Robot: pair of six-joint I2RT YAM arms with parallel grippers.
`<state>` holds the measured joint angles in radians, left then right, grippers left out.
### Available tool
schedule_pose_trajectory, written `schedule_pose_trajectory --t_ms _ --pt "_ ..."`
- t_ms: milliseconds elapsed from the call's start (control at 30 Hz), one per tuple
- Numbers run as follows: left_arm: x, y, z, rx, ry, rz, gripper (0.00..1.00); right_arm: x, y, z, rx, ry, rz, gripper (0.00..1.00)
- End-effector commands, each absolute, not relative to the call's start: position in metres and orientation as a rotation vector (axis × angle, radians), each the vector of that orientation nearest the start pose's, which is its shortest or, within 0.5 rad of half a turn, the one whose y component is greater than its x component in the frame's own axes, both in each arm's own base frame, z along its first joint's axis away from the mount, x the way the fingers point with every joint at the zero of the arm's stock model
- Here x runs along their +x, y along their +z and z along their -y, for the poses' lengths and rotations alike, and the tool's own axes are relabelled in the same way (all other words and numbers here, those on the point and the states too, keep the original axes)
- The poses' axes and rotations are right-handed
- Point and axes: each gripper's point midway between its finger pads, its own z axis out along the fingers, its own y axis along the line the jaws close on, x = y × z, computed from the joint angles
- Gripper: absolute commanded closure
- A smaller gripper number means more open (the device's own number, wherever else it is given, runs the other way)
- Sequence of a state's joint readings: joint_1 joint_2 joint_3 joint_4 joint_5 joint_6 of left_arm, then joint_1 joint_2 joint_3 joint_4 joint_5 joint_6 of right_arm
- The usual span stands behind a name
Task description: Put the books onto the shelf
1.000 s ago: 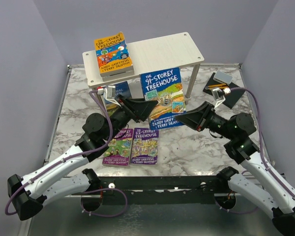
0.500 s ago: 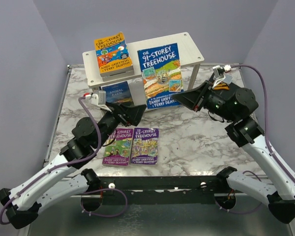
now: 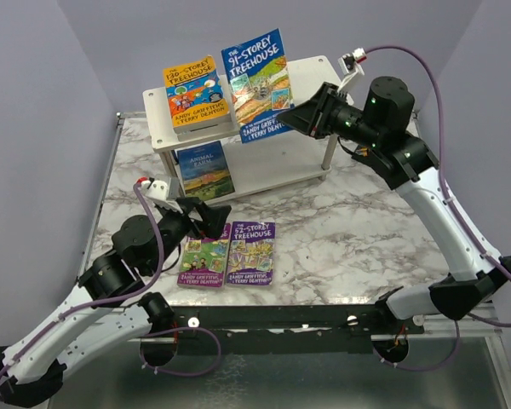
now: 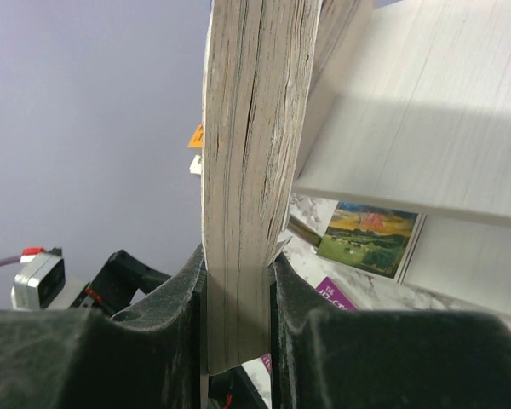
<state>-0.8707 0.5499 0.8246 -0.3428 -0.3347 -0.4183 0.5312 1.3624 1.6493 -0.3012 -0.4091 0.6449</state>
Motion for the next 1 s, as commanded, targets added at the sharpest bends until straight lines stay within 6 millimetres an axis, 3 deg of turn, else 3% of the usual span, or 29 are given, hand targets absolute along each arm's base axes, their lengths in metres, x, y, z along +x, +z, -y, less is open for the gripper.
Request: schedule_pose_trajectory --t_ms 0,267,467,967 --pt "0.191 0.305 0.157 0.203 -0.611 -1.730 0.01 0.322 0.483 -0.286 -0.253 1.161 -1.689 0.99" --pt "0.183 0.274 0.175 0.364 -0.633 -1.791 0.01 0.365 0.476 -0.283 -0.156 1.234 -1.779 0.99" --pt "0.181 0.254 0.175 0.392 -0.616 -1.823 0.01 0.392 0.461 -0.285 -0.129 1.288 -1.842 0.99" --pt "0.181 0.251 0.171 0.382 -0.611 -1.801 0.01 0.416 0.418 -0.305 -0.142 1.406 -1.999 0.98"
